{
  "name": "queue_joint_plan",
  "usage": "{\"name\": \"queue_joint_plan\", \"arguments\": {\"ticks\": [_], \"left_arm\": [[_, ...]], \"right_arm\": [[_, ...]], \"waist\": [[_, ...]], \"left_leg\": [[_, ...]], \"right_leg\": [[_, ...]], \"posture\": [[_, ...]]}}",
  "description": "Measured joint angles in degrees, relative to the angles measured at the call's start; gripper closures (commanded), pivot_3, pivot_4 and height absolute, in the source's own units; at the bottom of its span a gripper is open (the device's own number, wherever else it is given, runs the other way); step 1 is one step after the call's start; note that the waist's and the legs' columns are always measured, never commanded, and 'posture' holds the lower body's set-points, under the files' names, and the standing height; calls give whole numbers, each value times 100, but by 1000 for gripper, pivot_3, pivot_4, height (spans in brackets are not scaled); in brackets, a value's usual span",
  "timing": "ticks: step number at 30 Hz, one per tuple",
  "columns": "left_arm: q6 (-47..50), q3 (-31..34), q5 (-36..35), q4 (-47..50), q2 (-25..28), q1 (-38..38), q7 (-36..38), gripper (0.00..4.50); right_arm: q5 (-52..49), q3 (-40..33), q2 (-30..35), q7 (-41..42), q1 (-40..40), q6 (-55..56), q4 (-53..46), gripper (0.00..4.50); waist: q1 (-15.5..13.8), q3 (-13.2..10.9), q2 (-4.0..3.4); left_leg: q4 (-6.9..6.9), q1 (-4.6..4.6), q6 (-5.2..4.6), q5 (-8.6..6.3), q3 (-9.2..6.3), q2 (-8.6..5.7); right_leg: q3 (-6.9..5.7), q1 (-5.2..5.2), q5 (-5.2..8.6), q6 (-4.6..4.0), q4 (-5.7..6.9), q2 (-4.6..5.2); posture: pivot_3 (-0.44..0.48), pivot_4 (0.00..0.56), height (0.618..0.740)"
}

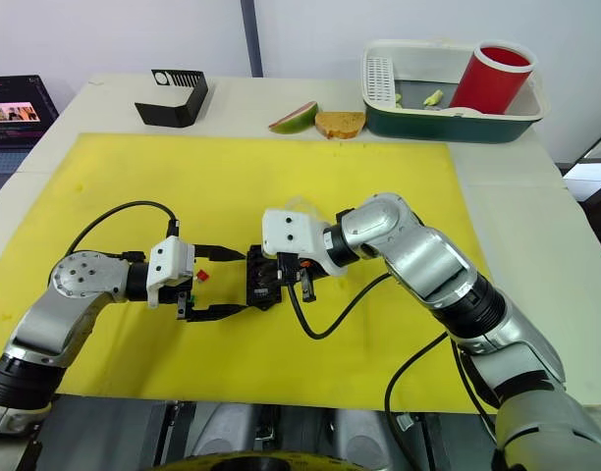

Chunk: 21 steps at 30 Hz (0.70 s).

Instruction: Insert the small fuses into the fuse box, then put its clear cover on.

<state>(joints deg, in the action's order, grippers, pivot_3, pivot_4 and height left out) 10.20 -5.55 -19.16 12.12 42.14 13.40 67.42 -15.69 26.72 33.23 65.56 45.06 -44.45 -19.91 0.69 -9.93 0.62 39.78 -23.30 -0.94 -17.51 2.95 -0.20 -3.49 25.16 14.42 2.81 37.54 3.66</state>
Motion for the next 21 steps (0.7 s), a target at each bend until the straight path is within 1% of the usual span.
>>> {"name": "queue_joint_plan", "arguments": {"ticks": [5, 21], "left_arm": [[0, 0, 0, -6, 1, 27, 1, 0], [-1, 0, 2, -75, 0, 72, -6, 0]], "right_arm": [[-27, -15, -63, -52, -294, 245, 188, 4488], [210, 189, -59, -64, -583, 689, 399, 4488]], "waist": [[-5, 0, 0], [-4, 0, 0]], "left_leg": [[4, -1, 0, 0, 1, 0], [10, -1, -1, -1, 1, 0]], "right_leg": [[0, 0, 0, 0, 0, 0], [0, -2, 0, 1, 6, 0]], "posture": [[0, 150, 740], [0, 150, 740]]}}
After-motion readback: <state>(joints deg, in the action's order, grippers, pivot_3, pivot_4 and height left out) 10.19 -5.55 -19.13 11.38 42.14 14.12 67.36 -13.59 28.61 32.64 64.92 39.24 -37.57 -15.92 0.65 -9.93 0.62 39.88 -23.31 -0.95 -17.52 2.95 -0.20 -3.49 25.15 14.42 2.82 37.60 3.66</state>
